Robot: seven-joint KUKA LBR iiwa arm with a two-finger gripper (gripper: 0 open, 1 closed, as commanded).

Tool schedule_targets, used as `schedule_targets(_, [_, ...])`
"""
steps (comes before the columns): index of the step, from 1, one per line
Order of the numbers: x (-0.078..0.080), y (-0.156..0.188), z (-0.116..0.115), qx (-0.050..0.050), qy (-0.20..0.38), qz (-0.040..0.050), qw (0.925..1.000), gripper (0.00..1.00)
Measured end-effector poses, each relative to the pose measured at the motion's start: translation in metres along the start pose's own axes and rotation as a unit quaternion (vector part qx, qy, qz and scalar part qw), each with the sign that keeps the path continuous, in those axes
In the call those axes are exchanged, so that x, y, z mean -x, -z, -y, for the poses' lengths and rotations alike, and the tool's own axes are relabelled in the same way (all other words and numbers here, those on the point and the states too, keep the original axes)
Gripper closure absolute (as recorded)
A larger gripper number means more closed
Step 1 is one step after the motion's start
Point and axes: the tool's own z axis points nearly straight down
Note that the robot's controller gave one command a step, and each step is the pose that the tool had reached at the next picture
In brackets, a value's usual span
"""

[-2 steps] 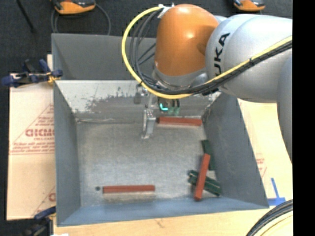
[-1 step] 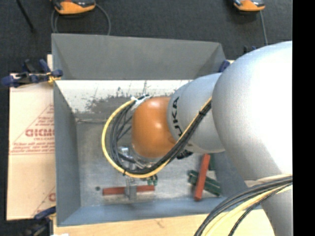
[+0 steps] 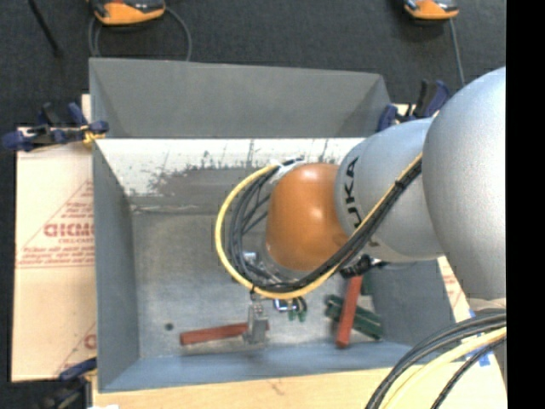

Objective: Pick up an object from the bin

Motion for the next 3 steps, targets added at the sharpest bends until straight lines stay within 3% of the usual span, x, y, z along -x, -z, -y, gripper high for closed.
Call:
schedule_targets(1, [0.011,-0.001,-0.031,0.001,0.012,0.0011,0.9999,0.00])
schedule_targets(2, [-0.018,-0.030,-0.028,0.002,-0.012,0.0057,0.9999,0.00])
schedule_targets(3, [-0.015,-0.029,-0.027,0.002,-0.012,0.0042,0.9999,0.00])
